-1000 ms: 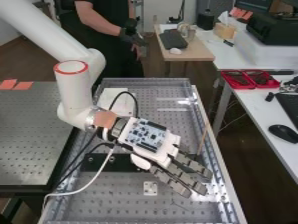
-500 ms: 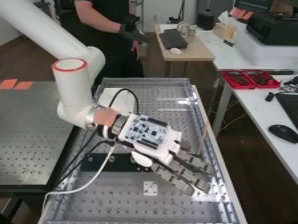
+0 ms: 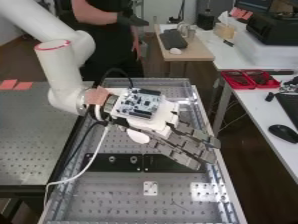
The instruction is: Grab the drill bit and place it in the clear container
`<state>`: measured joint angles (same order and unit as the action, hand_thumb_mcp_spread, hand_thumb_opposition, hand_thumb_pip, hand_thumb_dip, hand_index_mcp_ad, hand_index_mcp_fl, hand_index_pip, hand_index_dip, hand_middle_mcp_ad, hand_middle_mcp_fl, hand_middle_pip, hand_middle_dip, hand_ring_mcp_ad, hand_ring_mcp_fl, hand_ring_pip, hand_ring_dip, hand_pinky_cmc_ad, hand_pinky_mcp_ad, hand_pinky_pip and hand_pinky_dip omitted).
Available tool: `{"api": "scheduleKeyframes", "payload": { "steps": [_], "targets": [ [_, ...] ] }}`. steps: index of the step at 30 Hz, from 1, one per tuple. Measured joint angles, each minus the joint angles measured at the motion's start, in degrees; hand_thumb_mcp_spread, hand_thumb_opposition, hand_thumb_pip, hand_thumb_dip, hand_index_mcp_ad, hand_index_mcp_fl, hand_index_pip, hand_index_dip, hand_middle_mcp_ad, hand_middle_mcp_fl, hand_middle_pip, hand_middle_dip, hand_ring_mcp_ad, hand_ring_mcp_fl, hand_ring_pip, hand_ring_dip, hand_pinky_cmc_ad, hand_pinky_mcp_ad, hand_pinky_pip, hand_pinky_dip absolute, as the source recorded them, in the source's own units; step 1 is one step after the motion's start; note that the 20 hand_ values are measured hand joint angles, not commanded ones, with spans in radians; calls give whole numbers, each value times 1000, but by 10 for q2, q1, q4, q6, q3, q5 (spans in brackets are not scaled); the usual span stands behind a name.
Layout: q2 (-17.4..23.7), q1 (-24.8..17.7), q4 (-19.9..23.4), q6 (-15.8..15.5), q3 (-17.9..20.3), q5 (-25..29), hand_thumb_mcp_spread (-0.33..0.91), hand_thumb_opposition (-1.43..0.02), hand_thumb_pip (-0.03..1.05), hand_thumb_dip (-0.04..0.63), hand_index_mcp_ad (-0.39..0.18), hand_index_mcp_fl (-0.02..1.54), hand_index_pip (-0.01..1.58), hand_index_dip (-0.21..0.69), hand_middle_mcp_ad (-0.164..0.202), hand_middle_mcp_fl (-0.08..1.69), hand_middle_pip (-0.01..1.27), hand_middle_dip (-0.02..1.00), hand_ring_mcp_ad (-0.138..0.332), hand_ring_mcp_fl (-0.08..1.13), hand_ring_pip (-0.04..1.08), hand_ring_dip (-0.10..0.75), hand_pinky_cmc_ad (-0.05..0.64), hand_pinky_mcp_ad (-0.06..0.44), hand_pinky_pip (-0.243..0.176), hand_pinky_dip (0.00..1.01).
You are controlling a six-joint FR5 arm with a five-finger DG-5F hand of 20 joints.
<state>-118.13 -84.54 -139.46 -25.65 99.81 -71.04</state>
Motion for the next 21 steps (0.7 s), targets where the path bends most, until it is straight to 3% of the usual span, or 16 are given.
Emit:
{"api": "scheduleKeyframes", "payload": {
  "steps": [11,21],
  "targets": [
    [77,-41,44,-32,45,-55,536,-956,496,300,-119,757,1173,169,51,204,117,140,180,31,77,-26,281,152,-89,168],
    [94,-84,50,-29,54,-124,539,-969,496,300,-119,777,1152,185,51,208,117,138,187,47,77,-26,281,148,-89,168]
  ]
}}
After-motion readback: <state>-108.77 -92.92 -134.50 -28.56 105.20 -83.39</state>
